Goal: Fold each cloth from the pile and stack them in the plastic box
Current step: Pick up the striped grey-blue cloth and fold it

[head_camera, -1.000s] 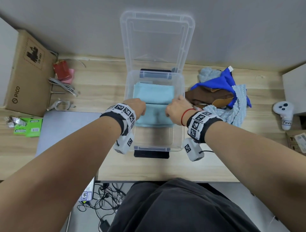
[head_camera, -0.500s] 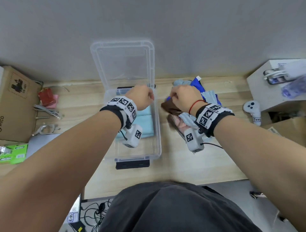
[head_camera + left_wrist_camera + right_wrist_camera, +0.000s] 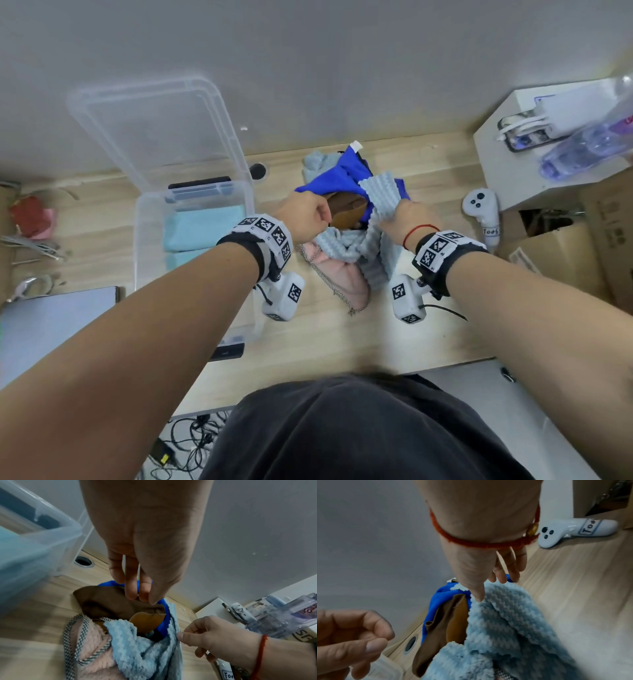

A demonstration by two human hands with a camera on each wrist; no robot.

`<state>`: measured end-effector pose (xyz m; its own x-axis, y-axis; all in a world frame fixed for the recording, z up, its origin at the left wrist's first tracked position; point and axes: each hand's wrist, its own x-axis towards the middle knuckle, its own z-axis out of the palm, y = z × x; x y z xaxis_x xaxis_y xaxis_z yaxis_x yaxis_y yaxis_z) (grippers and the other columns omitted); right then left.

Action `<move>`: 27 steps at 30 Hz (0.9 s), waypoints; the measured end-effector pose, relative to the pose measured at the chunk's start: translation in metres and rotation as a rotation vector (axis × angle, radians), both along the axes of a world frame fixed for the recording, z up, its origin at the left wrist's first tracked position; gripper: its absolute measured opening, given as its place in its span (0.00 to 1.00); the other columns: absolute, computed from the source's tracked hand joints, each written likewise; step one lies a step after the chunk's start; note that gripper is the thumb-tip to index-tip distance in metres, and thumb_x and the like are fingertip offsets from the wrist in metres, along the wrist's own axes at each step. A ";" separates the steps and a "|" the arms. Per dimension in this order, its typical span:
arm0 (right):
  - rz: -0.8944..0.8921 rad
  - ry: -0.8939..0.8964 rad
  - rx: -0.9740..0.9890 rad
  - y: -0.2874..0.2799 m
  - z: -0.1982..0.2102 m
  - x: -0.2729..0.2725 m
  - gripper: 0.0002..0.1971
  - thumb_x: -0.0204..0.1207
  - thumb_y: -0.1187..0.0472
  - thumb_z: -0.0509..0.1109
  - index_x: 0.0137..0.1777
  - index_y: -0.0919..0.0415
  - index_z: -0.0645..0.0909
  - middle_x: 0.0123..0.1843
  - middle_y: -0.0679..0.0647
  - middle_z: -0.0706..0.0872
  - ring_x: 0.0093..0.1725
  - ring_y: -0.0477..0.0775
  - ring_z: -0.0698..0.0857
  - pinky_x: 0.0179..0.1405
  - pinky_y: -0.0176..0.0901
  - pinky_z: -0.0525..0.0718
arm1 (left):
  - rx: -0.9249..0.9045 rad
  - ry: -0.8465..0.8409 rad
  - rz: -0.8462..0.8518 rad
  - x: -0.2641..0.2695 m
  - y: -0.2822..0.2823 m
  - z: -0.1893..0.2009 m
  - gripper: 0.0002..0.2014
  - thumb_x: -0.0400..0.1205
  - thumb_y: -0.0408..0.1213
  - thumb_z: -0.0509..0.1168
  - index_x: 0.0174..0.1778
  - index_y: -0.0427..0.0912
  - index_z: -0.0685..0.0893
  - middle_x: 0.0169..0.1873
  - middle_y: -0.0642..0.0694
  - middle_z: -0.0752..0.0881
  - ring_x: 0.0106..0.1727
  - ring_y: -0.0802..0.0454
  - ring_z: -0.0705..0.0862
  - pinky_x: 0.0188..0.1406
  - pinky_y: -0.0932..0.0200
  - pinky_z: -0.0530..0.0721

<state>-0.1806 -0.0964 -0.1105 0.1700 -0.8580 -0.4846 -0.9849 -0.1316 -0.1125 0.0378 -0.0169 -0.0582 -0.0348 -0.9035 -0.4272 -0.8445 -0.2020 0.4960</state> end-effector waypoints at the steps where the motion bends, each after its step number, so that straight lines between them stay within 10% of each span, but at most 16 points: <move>1: 0.005 -0.007 0.015 -0.002 -0.006 -0.004 0.19 0.77 0.43 0.66 0.51 0.61 0.78 0.47 0.61 0.84 0.43 0.64 0.82 0.40 0.46 0.76 | 0.010 0.007 0.001 -0.005 -0.003 -0.003 0.07 0.75 0.36 0.68 0.37 0.55 0.84 0.29 0.62 0.82 0.41 0.56 0.86 0.50 0.54 0.86; 8: 0.109 -0.097 0.057 -0.013 -0.015 -0.015 0.27 0.70 0.27 0.62 0.40 0.53 0.82 0.37 0.53 0.83 0.38 0.57 0.82 0.38 0.46 0.81 | 0.072 0.072 0.051 -0.034 -0.023 -0.015 0.03 0.78 0.37 0.68 0.45 0.47 0.87 0.33 0.60 0.85 0.41 0.59 0.85 0.49 0.60 0.84; 12: 0.116 -0.099 0.036 -0.014 -0.015 -0.015 0.16 0.77 0.46 0.63 0.51 0.56 0.83 0.50 0.60 0.87 0.48 0.65 0.85 0.45 0.50 0.83 | 0.112 0.092 0.084 -0.042 -0.033 -0.021 0.06 0.78 0.36 0.69 0.49 0.49 0.84 0.38 0.58 0.86 0.45 0.57 0.86 0.52 0.59 0.84; 18: 0.054 -0.408 -0.003 -0.024 0.007 -0.013 0.10 0.81 0.51 0.58 0.51 0.58 0.72 0.44 0.60 0.84 0.46 0.65 0.83 0.41 0.50 0.76 | -0.064 -0.005 0.032 -0.047 -0.051 -0.010 0.27 0.77 0.34 0.70 0.72 0.53 0.74 0.60 0.47 0.76 0.47 0.52 0.79 0.54 0.57 0.78; 22: 0.106 -0.221 0.039 -0.023 0.001 -0.008 0.23 0.73 0.35 0.67 0.54 0.55 0.76 0.46 0.52 0.82 0.46 0.58 0.82 0.42 0.48 0.79 | -0.088 -0.021 0.023 -0.049 -0.059 0.005 0.21 0.78 0.34 0.68 0.67 0.50 0.78 0.59 0.46 0.79 0.45 0.55 0.77 0.50 0.61 0.74; 27: 0.128 -0.118 0.027 -0.009 -0.016 -0.012 0.15 0.77 0.47 0.64 0.54 0.56 0.84 0.52 0.60 0.87 0.50 0.65 0.85 0.42 0.46 0.78 | -0.075 0.002 0.034 -0.047 -0.046 0.004 0.16 0.78 0.34 0.69 0.61 0.47 0.82 0.56 0.48 0.83 0.42 0.57 0.77 0.48 0.62 0.76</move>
